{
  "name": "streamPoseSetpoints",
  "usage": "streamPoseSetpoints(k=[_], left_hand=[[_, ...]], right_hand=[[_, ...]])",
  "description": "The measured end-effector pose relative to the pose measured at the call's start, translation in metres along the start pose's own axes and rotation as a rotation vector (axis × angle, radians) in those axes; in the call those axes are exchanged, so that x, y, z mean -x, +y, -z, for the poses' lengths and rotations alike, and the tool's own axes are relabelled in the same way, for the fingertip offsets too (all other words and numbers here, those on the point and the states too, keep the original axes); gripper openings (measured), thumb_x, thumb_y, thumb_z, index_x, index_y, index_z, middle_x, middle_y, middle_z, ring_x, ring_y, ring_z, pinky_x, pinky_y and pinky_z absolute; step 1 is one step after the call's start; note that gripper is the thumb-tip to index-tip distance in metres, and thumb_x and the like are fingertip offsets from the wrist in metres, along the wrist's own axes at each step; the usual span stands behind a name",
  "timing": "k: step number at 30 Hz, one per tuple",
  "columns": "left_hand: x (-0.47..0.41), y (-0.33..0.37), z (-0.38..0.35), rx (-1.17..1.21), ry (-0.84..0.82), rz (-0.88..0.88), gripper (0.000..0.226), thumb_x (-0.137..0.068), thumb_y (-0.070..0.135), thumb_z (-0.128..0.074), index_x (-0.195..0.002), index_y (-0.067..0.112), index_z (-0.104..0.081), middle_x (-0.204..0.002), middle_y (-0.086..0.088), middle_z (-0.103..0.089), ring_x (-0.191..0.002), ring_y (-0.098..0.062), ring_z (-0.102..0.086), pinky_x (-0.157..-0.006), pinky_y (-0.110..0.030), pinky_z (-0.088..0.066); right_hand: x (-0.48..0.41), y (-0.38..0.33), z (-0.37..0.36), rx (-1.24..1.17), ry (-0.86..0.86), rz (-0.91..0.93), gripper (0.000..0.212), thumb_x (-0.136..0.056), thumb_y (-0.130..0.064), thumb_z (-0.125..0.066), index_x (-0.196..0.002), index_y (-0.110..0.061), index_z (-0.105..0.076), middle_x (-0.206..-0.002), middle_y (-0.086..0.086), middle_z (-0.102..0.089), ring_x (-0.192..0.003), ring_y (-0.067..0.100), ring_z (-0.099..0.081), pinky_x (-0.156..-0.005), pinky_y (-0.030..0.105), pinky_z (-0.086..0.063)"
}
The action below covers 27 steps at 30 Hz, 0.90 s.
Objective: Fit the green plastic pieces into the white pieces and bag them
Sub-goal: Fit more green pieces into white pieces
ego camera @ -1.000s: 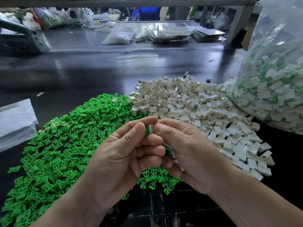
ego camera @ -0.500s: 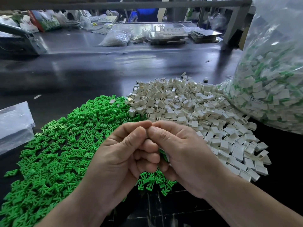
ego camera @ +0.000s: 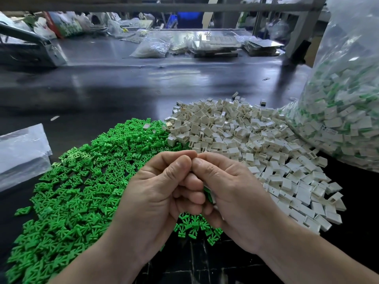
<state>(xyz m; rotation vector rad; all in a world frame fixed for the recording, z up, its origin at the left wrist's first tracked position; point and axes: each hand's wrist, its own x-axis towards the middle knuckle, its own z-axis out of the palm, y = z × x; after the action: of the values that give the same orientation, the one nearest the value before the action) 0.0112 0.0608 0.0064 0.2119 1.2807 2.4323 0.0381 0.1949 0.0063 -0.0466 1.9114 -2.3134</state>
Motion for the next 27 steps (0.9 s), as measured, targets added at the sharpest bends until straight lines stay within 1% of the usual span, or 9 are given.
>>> streamPoseSetpoints(k=[4, 6, 8, 10, 14, 17, 20, 24, 27], left_hand=[[-0.001, 0.0, 0.002, -0.006, -0.051, -0.013, 0.017, -0.087, 0.018, -0.066, -0.101, 0.011, -0.073, -0.065, -0.012, -0.065, -0.047, -0.018, -0.063, -0.042, -0.025, -0.052], [0.0, 0.004, 0.004, -0.105, -0.065, -0.05, 0.019, -0.085, 0.02, -0.066, -0.103, 0.014, -0.069, -0.067, -0.014, -0.066, -0.049, -0.023, -0.064, -0.043, -0.028, -0.052], [0.002, 0.005, 0.007, -0.467, 0.019, -0.199, 0.01, -0.085, 0.025, -0.065, -0.095, 0.024, -0.066, -0.065, -0.009, -0.067, -0.048, -0.021, -0.064, -0.043, -0.025, -0.05], [0.004, 0.005, 0.008, -0.845, 0.088, -0.406, 0.004, -0.087, 0.031, -0.066, -0.09, 0.032, -0.064, -0.065, -0.002, -0.067, -0.047, -0.012, -0.063, -0.046, -0.017, -0.049], [0.004, 0.008, 0.011, -1.211, 0.12, -0.652, 0.014, -0.085, 0.037, -0.064, -0.093, 0.026, -0.066, -0.074, 0.016, -0.065, -0.061, 0.0, -0.063, -0.054, -0.002, -0.04], [0.004, 0.008, 0.011, -1.263, 0.057, -0.709, 0.017, -0.087, 0.037, -0.066, -0.094, 0.022, -0.068, -0.076, 0.02, -0.065, -0.07, 0.007, -0.062, -0.062, -0.001, -0.04], [0.004, 0.008, 0.01, -1.272, 0.048, -0.756, 0.016, -0.089, 0.035, -0.06, -0.094, 0.022, -0.068, -0.078, 0.024, -0.063, -0.072, 0.008, -0.062, -0.064, -0.001, -0.039], [0.004, 0.01, 0.013, -1.27, 0.085, -0.8, 0.015, -0.09, 0.032, -0.059, -0.089, 0.019, -0.065, -0.071, 0.022, -0.06, -0.065, 0.003, -0.062, -0.058, -0.001, -0.04], [0.001, 0.013, 0.021, -1.237, 0.191, -0.725, 0.014, -0.091, 0.042, -0.057, -0.095, 0.03, -0.064, -0.075, 0.016, -0.066, -0.07, -0.002, -0.065, -0.058, -0.007, -0.045]], right_hand=[[-0.002, -0.002, 0.002, -0.149, -0.041, -0.022, 0.029, -0.103, -0.03, -0.052, -0.08, -0.025, -0.068, -0.057, -0.005, -0.053, -0.044, 0.008, -0.046, -0.034, 0.017, -0.034], [-0.003, -0.002, 0.004, -0.169, -0.069, -0.013, 0.03, -0.101, -0.031, -0.052, -0.075, -0.02, -0.063, -0.057, -0.001, -0.052, -0.043, 0.01, -0.046, -0.034, 0.018, -0.033], [-0.003, 0.0, 0.005, -0.156, -0.075, -0.02, 0.032, -0.099, -0.03, -0.051, -0.071, -0.017, -0.06, -0.06, 0.003, -0.052, -0.044, 0.012, -0.045, -0.034, 0.019, -0.032], [-0.004, 0.001, 0.006, -0.171, -0.058, -0.057, 0.029, -0.097, -0.031, -0.053, -0.07, -0.019, -0.06, -0.061, 0.001, -0.053, -0.041, 0.011, -0.044, -0.035, 0.019, -0.031], [-0.005, 0.0, 0.007, -0.264, -0.072, -0.167, 0.026, -0.091, -0.035, -0.057, -0.069, -0.022, -0.063, -0.062, -0.001, -0.055, -0.039, 0.009, -0.044, -0.035, 0.017, -0.031], [-0.005, 0.001, 0.008, -0.341, -0.124, -0.196, 0.027, -0.094, -0.037, -0.059, -0.074, -0.02, -0.064, -0.065, -0.002, -0.056, -0.041, 0.007, -0.045, -0.033, 0.016, -0.032], [-0.006, 0.001, 0.009, -0.37, -0.121, -0.195, 0.021, -0.09, -0.036, -0.063, -0.076, -0.02, -0.065, -0.07, -0.001, -0.055, -0.044, 0.007, -0.046, -0.033, 0.016, -0.032], [-0.006, 0.001, 0.009, -0.393, -0.077, -0.219, 0.017, -0.091, -0.03, -0.065, -0.08, -0.017, -0.063, -0.071, 0.001, -0.057, -0.045, 0.008, -0.047, -0.033, 0.017, -0.033], [-0.007, -0.003, 0.015, -0.457, -0.056, -0.224, 0.015, -0.091, -0.024, -0.062, -0.082, -0.014, -0.056, -0.073, 0.004, -0.06, -0.045, 0.008, -0.05, -0.031, 0.017, -0.035]])
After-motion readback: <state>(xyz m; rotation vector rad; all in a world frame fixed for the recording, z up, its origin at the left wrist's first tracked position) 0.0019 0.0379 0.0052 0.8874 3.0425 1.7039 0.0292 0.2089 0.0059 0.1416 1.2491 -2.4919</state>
